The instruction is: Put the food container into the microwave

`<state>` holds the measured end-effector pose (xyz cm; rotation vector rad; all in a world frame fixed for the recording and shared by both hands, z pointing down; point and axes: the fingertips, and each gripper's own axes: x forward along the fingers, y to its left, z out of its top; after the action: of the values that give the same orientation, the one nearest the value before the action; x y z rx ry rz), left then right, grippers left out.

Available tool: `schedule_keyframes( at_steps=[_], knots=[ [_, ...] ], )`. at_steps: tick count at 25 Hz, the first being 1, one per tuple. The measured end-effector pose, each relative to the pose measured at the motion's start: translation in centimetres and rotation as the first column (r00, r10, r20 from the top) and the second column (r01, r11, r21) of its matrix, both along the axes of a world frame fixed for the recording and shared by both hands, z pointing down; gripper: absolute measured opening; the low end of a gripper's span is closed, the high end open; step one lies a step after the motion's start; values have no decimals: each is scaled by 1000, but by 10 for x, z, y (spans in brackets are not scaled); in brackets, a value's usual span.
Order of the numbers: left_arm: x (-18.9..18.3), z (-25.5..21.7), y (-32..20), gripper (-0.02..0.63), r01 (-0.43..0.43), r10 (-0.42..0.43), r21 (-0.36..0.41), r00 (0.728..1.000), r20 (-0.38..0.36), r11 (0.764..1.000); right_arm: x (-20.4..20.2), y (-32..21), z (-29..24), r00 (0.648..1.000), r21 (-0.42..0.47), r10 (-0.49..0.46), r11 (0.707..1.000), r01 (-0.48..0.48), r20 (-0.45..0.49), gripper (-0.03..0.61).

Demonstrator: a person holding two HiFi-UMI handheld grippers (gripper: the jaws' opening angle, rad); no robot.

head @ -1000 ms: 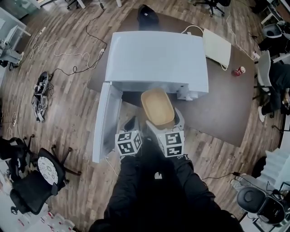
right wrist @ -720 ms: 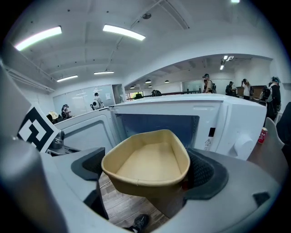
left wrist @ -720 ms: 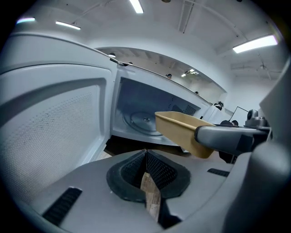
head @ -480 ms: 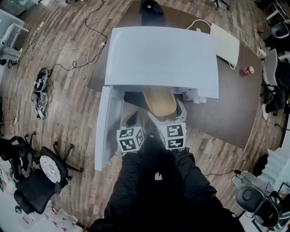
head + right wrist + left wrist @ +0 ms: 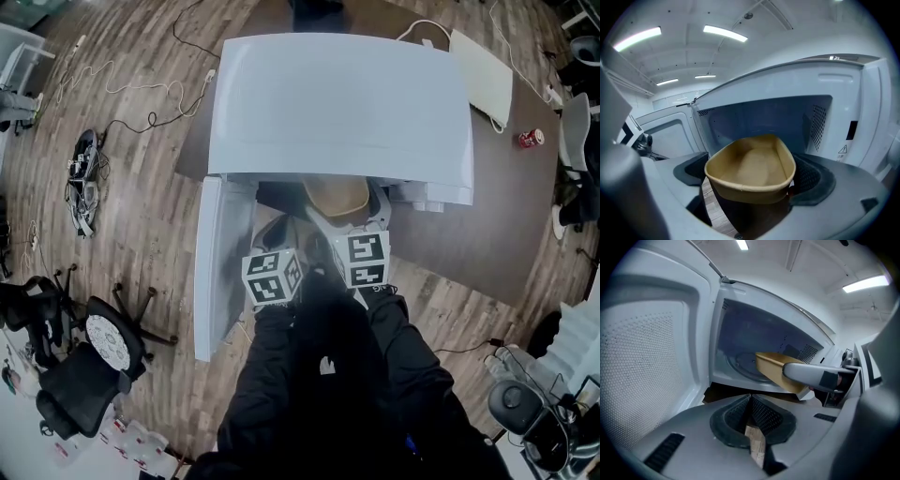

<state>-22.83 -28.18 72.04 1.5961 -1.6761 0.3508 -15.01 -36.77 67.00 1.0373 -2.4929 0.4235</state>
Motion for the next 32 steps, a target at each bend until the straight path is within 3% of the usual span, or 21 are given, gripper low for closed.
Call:
schedule_keyframes(
  at_steps=[22, 32],
  knots=[
    [-19, 28, -18, 35, 21, -21, 4, 1000, 8, 1000, -21, -31, 52, 1000, 0, 26, 1000, -26, 17, 566],
    [-16, 28, -25, 34, 24, -25, 7, 1000, 12, 1000, -26, -39, 52, 1000, 18, 20, 1000, -20, 17, 568]
  ],
)
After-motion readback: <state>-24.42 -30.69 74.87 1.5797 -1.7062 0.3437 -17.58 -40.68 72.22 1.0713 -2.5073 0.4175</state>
